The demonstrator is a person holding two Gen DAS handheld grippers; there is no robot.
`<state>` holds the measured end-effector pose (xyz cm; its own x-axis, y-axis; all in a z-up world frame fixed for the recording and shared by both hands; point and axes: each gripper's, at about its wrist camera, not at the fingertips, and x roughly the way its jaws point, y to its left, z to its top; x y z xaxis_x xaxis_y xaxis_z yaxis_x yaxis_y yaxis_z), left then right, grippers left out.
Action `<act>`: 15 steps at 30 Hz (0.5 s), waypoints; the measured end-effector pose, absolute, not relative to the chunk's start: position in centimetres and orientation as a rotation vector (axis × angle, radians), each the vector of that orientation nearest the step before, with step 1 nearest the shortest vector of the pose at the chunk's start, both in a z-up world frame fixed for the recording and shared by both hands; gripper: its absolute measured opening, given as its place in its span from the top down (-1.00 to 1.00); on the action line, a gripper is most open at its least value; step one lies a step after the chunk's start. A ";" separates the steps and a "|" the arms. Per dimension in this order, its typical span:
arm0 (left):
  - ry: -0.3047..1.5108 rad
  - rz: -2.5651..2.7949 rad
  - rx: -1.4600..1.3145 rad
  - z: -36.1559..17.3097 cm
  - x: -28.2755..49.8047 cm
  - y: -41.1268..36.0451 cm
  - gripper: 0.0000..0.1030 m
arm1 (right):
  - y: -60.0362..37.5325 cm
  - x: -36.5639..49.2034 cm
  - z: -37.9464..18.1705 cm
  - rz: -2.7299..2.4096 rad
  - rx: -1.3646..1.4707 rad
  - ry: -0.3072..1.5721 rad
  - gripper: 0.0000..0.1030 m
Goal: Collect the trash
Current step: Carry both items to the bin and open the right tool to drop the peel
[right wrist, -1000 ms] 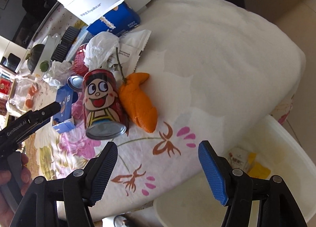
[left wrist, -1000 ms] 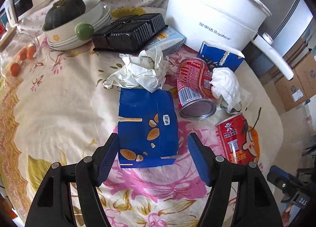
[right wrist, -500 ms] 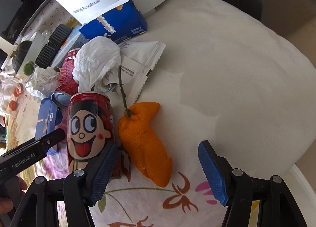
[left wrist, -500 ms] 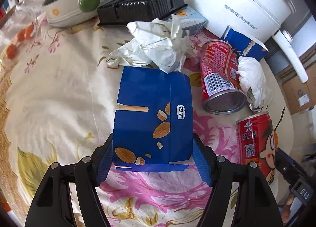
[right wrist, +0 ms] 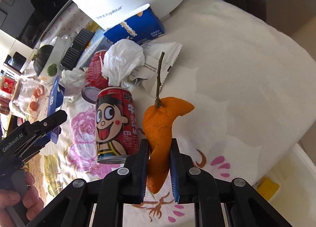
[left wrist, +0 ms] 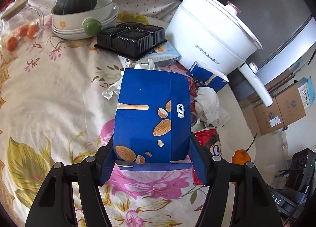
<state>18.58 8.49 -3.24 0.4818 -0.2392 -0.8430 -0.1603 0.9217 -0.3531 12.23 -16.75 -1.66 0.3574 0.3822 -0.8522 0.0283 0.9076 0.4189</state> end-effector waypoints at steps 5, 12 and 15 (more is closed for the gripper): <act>1.034 -0.101 -0.402 -1.8 16.8 7.5 -0.34 | -18.8 10.6 -0.7 0.250 0.470 1.181 0.65; 1.012 -0.306 -0.343 -0.4 12.3 3.0 -0.34 | -20.4 6.8 -0.4 0.249 0.515 1.216 0.64; 1.026 -0.422 -0.247 -0.4 9.7 -1.0 -0.35 | -21.4 4.7 -0.2 0.244 0.522 1.228 0.64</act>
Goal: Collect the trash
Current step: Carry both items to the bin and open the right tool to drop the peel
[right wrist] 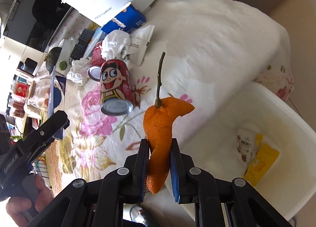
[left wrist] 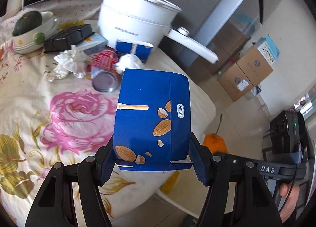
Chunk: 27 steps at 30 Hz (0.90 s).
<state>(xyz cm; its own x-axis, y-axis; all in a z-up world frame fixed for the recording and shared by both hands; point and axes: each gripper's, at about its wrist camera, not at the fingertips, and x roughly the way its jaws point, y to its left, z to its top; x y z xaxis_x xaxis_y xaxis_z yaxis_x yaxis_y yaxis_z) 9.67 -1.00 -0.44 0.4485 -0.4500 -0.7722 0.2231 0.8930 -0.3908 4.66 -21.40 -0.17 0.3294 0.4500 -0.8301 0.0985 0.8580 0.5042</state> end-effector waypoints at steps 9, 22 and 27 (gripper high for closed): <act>1.101 -0.614 -0.053 -3.2 4.8 -10.0 -0.35 | -25.2 1.0 0.8 0.169 0.529 1.199 0.62; 1.187 -0.647 0.040 -6.8 3.8 -13.0 -0.41 | -26.5 -0.3 -1.5 0.117 0.532 1.281 0.57; 1.189 -0.651 0.053 -7.0 4.4 -13.5 -0.43 | -26.8 -0.1 -1.6 0.104 0.551 1.282 0.43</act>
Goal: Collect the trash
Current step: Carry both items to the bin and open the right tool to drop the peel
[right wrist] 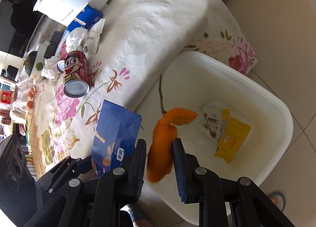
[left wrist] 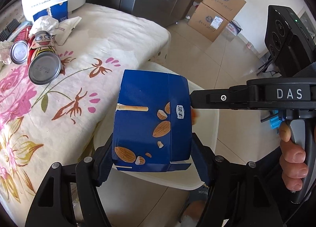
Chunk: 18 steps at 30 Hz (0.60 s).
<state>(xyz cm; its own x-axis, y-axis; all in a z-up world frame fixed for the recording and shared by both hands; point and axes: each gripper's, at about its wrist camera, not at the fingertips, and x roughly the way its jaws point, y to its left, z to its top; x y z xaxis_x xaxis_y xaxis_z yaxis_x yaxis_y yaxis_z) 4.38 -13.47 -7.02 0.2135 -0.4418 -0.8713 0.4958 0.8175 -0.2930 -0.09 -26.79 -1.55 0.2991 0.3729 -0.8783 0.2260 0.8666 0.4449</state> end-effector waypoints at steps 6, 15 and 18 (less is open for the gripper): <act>1.186 -0.649 0.065 -7.3 4.6 -13.7 -0.45 | -27.4 0.0 -1.9 0.072 0.573 1.291 0.18; 1.180 -0.660 0.102 -7.4 3.8 -14.2 -0.46 | -27.9 -0.2 -0.7 0.070 0.602 1.232 0.04; 1.181 -0.658 0.107 -7.5 3.9 -14.3 -0.47 | -27.3 -0.2 -0.1 0.082 0.561 1.210 0.00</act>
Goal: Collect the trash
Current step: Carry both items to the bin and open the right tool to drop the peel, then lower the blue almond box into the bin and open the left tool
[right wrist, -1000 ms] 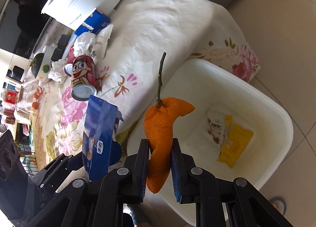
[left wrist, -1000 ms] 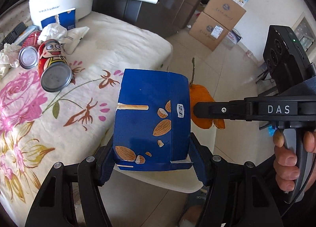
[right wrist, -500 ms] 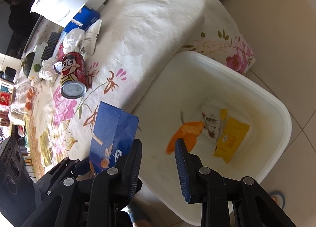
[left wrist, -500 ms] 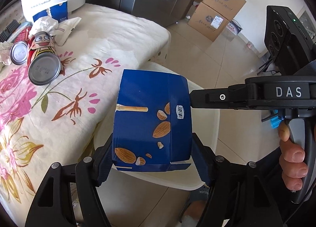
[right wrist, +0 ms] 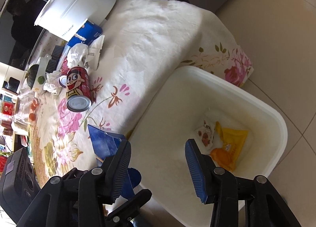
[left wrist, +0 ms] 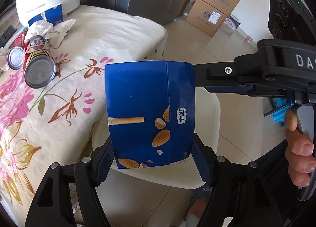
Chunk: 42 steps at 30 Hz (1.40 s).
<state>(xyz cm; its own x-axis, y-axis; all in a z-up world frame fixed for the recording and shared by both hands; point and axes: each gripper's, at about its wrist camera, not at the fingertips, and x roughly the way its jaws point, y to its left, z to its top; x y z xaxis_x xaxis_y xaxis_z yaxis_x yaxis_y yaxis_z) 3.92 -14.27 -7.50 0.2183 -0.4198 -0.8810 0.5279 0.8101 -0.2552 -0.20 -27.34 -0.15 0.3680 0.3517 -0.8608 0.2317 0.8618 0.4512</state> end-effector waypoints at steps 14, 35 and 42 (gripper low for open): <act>1.159 -0.664 0.089 -7.1 3.5 -14.0 -0.49 | -26.0 0.0 -0.6 0.095 0.477 1.241 -0.03; 1.134 -0.743 0.105 -6.3 2.9 -14.9 -0.53 | -27.0 0.0 0.4 -0.053 0.344 1.207 -0.10; 1.084 -0.640 0.052 -4.2 4.9 -12.3 -0.53 | -26.9 0.0 0.5 -0.033 0.383 1.203 -0.16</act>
<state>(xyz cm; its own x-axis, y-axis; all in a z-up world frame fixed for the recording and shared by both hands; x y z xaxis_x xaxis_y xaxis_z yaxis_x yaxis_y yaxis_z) 4.86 -12.27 -4.20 0.3068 -0.4591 -0.8338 0.5083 0.8196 -0.2642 0.02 -26.95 0.55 0.3674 0.1764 -0.9132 0.2265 0.9353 0.2718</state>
